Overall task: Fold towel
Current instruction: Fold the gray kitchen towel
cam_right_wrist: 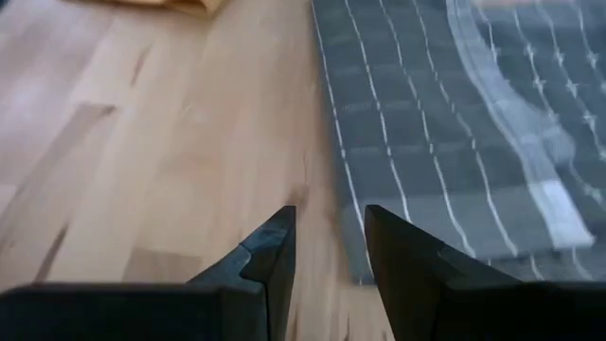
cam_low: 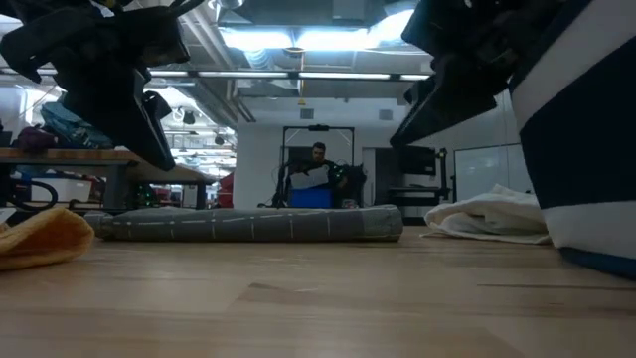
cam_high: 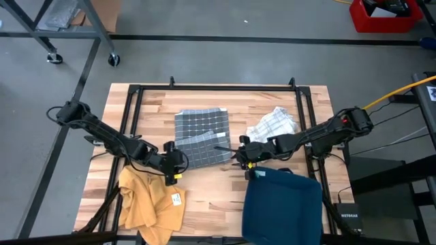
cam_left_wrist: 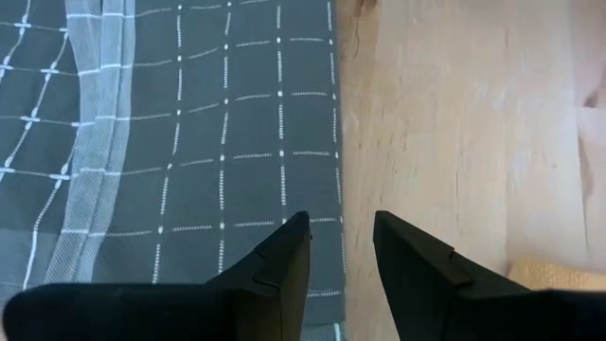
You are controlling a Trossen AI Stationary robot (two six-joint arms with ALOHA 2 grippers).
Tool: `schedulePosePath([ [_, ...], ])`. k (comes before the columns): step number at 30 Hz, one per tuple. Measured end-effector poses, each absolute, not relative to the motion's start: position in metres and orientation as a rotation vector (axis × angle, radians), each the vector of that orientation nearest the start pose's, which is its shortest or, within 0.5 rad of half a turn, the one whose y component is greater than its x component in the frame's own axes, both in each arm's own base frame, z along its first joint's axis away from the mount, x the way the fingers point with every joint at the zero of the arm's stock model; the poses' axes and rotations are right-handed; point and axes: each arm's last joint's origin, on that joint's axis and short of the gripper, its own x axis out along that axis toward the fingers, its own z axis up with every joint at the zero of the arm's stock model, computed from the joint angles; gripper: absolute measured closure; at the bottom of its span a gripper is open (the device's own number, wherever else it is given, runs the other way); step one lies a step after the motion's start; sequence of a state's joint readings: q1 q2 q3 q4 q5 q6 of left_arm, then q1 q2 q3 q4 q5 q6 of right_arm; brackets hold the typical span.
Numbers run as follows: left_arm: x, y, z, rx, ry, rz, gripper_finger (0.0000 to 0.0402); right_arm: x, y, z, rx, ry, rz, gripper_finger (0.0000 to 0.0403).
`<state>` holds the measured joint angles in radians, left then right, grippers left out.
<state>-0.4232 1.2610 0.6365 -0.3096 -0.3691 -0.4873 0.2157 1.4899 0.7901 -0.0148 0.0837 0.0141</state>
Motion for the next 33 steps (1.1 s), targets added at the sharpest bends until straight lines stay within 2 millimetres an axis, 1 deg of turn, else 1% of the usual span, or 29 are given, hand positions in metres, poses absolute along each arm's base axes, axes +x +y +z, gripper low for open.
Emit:
schedulePosePath([
  [7,0.214,-0.085,0.184,-0.1,0.843,0.16,0.029,0.304,0.063,0.217,-0.189,0.638,0.125,0.0272],
  [10,0.214,-0.085,0.184,-0.1,0.844,0.16,0.029,0.308,0.064,0.225,-0.185,0.611,0.117,0.0272],
  [14,0.214,-0.085,0.184,-0.1,0.843,0.16,0.029,0.308,0.066,0.227,-0.127,0.609,0.143,0.0272],
  [16,0.214,-0.085,0.184,-0.1,0.843,0.16,0.029,0.31,0.067,0.223,-0.076,0.625,0.152,0.0272],
  [19,0.214,-0.085,0.184,-0.099,0.843,0.158,0.029,0.316,0.068,0.209,-0.042,0.672,0.142,0.0272],
  [23,0.212,-0.09,0.184,-0.066,0.847,0.127,0.029,0.323,0.07,0.189,-0.06,0.731,0.143,0.0272],
  [27,0.21,-0.094,0.184,-0.057,0.848,0.107,0.029,0.326,0.07,0.173,-0.139,0.777,0.16,0.0272],
  [33,0.209,-0.093,0.183,-0.085,0.866,0.131,0.029,0.328,0.069,0.169,-0.209,0.777,0.147,0.0272],
])
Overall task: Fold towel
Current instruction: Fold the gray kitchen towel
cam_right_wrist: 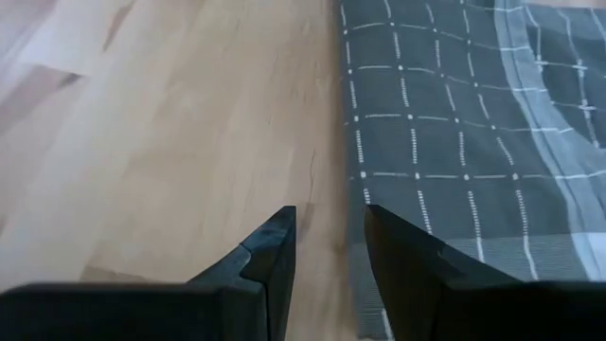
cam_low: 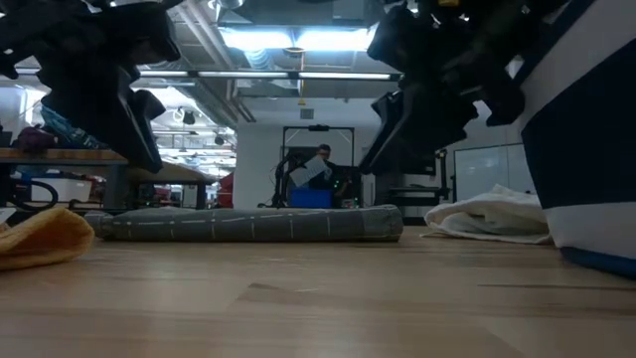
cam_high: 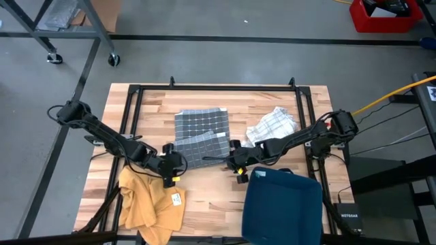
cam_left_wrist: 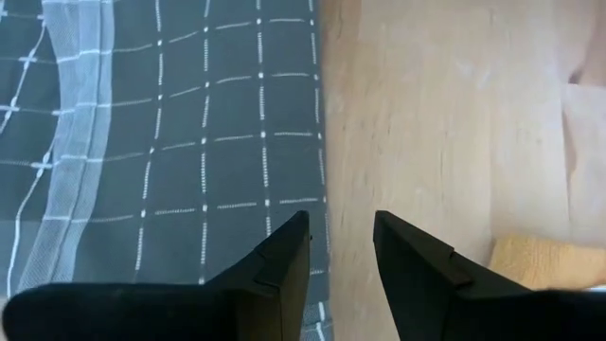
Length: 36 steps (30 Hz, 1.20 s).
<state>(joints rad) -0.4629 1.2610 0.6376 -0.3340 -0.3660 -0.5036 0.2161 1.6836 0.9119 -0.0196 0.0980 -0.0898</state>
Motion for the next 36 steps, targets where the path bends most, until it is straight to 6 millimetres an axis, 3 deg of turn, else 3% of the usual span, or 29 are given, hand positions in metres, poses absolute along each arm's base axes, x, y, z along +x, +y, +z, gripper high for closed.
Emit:
schedulePosePath([
  [7,0.212,-0.094,0.186,-0.149,0.818,0.139,0.029,0.333,0.07,0.175,-0.199,0.694,0.141,0.0272],
  [12,0.213,-0.094,0.187,-0.074,0.807,0.11,0.029,0.336,0.071,0.178,-0.19,0.651,0.136,0.0272],
  [16,0.213,-0.094,0.187,-0.023,0.814,0.098,0.029,0.335,0.07,0.178,-0.192,0.662,0.136,0.0272],
  [29,0.222,-0.082,0.178,-0.154,0.825,0.218,0.029,0.333,0.07,0.175,-0.196,0.697,0.136,0.0272],
  [36,0.224,-0.081,0.179,-0.126,0.817,0.207,0.029,0.334,0.068,0.176,-0.239,0.687,0.094,0.0271],
])
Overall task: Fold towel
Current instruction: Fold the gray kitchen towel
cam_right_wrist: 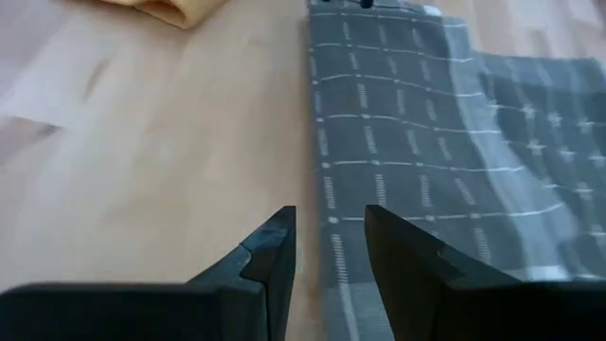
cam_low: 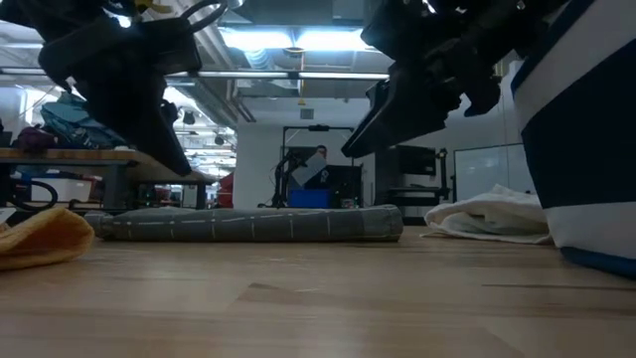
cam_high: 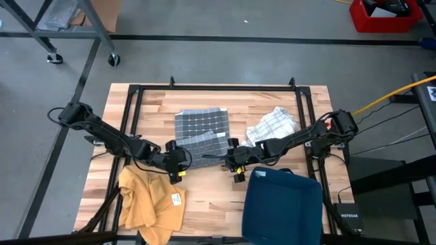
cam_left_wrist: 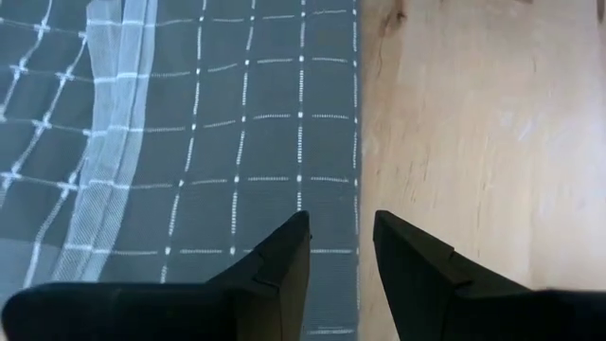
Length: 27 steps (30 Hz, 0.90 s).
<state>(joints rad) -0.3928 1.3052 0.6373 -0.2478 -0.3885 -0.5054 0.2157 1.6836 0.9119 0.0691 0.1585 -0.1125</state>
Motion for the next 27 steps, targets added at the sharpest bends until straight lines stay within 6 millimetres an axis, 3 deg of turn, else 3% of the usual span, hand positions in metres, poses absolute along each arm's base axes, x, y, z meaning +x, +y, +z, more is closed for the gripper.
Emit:
schedulePosePath([
  [10,0.223,-0.084,0.178,-0.115,0.83,0.181,0.029,0.322,0.065,0.164,-0.345,0.862,0.125,0.0271],
  [19,0.224,-0.083,0.175,-0.076,0.843,0.171,0.029,0.322,0.059,0.162,-0.346,0.88,0.097,0.0271],
  [27,0.229,-0.092,0.15,-0.068,0.95,0.161,0.029,0.325,0.059,0.149,-0.35,0.914,0.1,0.0233],
])
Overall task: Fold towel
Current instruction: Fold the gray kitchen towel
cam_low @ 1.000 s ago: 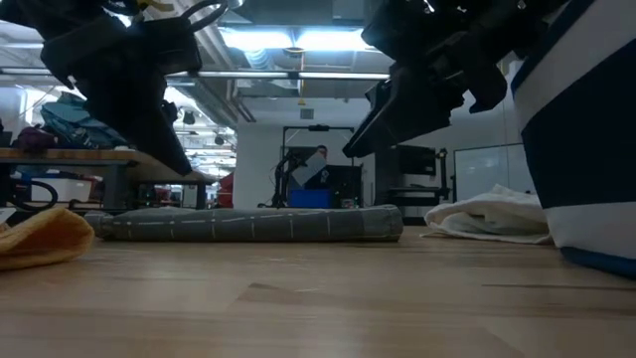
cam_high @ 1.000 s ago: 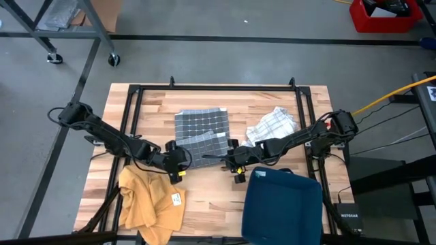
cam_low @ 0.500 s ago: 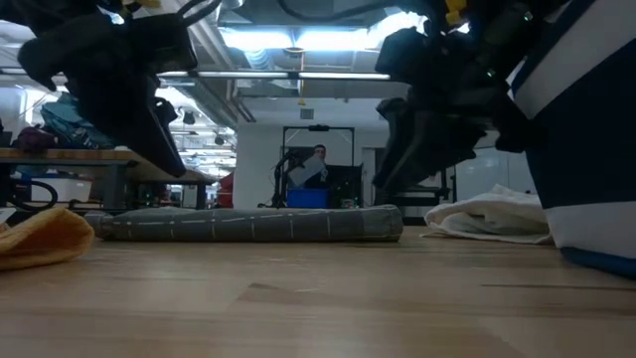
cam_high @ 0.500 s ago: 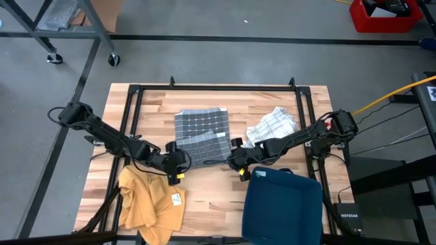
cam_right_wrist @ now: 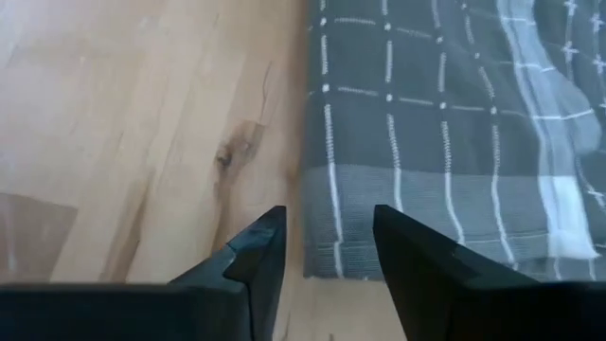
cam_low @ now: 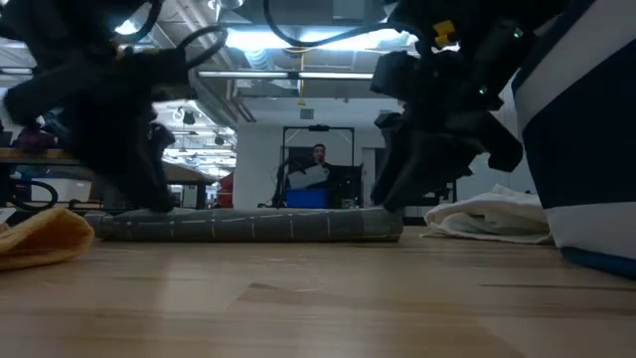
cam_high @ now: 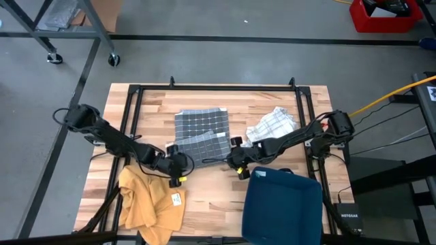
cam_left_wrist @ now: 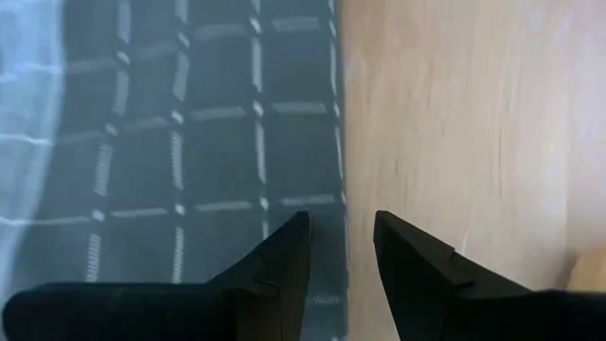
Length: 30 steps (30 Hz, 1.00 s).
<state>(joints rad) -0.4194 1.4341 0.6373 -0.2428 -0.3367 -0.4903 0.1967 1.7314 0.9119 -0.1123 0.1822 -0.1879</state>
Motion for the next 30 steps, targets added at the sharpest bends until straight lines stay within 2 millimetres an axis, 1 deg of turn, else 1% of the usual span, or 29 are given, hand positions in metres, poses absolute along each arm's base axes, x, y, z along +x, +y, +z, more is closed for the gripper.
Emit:
schedulePosePath([
  [4,0.23,-0.095,0.14,-0.008,0.986,0.153,0.029,0.326,0.059,0.148,-0.367,0.913,0.07,0.0208],
  [10,0.23,-0.093,0.137,0.015,0.978,0.199,0.029,0.327,0.058,0.146,-0.373,0.915,0.059,0.0185],
  [15,0.23,-0.093,0.137,0.02,0.975,0.207,0.029,0.328,0.058,0.14,-0.375,0.93,0.061,0.0182],
  [22,0.23,-0.092,0.137,0.015,0.978,0.214,0.029,0.333,0.06,0.122,-0.375,0.953,0.067,0.0182],
  [30,0.23,-0.092,0.137,0.021,0.979,0.213,0.029,0.335,0.059,0.119,-0.383,0.944,0.046,0.0182],
])
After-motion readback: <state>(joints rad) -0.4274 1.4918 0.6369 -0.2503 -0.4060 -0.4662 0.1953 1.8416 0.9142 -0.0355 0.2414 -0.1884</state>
